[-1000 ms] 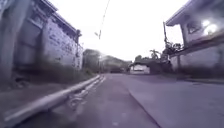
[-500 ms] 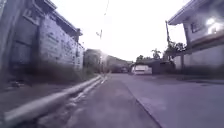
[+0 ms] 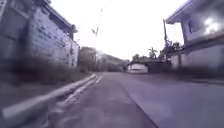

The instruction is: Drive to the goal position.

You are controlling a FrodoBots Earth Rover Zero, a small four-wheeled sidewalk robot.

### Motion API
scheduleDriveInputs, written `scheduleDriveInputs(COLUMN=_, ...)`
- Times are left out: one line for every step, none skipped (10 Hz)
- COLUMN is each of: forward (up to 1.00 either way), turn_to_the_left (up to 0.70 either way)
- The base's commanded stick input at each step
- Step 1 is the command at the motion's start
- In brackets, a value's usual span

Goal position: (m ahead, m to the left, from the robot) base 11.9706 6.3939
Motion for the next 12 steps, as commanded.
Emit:
scheduleDriveInputs(forward=0.7, turn_to_the_left=-0.2)
scheduleDriveInputs(forward=0.7, turn_to_the_left=-0.35)
scheduleDriveInputs(forward=0.7, turn_to_the_left=-0.35)
scheduleDriveInputs(forward=0.7, turn_to_the_left=-0.24)
scheduleDriveInputs(forward=0.7, turn_to_the_left=-0.05)
scheduleDriveInputs(forward=0.7, turn_to_the_left=0.0)
scheduleDriveInputs(forward=0.7, turn_to_the_left=0.0)
scheduleDriveInputs(forward=0.7, turn_to_the_left=0.0)
scheduleDriveInputs(forward=0.7, turn_to_the_left=0.0)
scheduleDriveInputs(forward=0.7, turn_to_the_left=0.0)
scheduleDriveInputs(forward=0.7, turn_to_the_left=-0.07)
scheduleDriveInputs(forward=0.7, turn_to_the_left=-0.32)
